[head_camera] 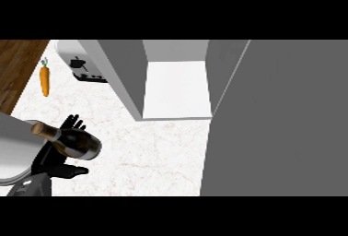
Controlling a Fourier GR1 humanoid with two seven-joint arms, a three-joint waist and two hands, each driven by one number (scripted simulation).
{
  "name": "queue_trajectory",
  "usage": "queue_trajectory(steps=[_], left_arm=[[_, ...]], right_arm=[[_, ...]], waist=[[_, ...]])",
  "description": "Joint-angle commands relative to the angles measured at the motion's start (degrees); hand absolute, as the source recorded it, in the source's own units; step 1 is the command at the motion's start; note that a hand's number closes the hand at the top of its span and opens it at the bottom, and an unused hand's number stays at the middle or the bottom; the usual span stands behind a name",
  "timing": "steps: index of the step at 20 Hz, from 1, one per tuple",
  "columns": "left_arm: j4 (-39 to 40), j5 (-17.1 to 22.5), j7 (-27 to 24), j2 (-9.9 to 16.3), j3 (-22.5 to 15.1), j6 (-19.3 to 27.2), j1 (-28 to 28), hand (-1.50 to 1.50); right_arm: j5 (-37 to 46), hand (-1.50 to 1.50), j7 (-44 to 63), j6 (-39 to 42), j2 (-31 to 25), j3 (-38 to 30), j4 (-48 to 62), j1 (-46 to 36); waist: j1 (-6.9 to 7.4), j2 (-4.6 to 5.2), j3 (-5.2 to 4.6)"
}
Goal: Pick up the wine, place it into the cabinet and close the cabinet
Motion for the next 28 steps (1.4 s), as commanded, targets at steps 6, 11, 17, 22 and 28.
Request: queue_trajectory(steps=[6,11,17,22,28], left_arm=[[3.1,-1.2,-10.4,-1.3,-2.1,-7.8,0.0,-1.5],[2.6,-1.4,-13.0,-3.6,-2.6,-4.5,-0.9,-1.5],[5.4,1.2,-11.2,-2.8,-0.6,-5.1,-4.0,1.5],[7.4,2.3,-8.6,-3.8,-0.5,-6.8,-5.4,1.5],[5.9,1.7,-9.2,-4.7,-2.1,-8.1,-5.2,1.5]], right_arm=[[-2.7,-1.5,2.6,0.4,-0.4,-0.2,-5.1,1.8],[-0.4,-1.5,-0.6,0.6,1.5,2.9,-3.3,3.2],[-3.4,-1.5,1.7,1.6,-0.2,0.6,-5.8,4.5],[-4.2,-1.5,4.1,0.8,-0.8,-1.9,-4.3,0.5],[-0.6,-1.5,0.4,1.6,1.2,2.0,-4.5,5.9]], waist=[[0.06,-0.11,0.01],[0.29,-0.12,0.03],[-0.1,-0.08,0.06],[0.08,-0.02,0.02],[0.25,-0.14,0.07]])
